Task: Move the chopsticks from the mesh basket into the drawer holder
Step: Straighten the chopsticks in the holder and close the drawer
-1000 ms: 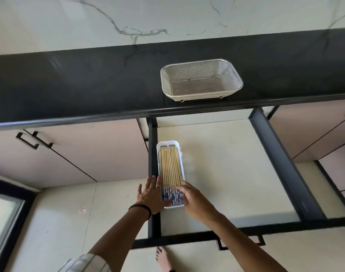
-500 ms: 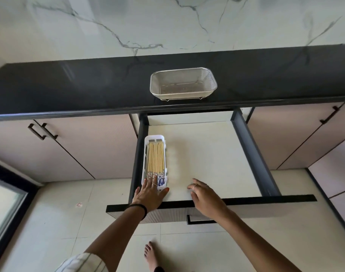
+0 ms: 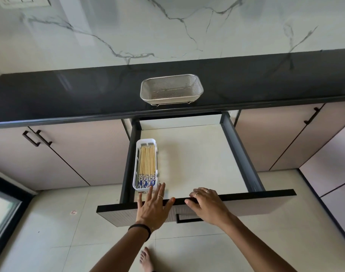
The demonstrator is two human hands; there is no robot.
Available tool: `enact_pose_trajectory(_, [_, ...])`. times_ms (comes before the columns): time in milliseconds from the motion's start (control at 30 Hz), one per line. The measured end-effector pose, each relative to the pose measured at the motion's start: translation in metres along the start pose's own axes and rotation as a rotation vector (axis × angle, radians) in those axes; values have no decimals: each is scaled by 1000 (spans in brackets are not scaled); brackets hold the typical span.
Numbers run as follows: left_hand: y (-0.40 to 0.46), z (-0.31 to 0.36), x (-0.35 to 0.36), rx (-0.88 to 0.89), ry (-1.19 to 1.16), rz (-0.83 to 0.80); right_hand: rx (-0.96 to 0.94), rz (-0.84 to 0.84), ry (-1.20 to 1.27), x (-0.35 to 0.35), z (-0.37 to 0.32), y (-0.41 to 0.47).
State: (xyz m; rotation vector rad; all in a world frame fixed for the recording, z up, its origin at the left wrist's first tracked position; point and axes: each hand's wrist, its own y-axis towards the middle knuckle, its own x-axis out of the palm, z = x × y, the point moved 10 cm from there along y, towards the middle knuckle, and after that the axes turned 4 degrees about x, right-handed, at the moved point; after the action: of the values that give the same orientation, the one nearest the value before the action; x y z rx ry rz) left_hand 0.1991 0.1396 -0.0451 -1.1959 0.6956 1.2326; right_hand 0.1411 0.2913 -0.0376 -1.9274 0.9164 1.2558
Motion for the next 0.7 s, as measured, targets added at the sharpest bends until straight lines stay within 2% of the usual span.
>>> enact_pose_trajectory(133, [0, 7, 3, 87, 65, -7, -12, -40, -22, 4, 1, -1])
enact_pose_trajectory(700, [45, -2, -7, 93, 139, 21, -52, 28, -134, -8, 4, 40])
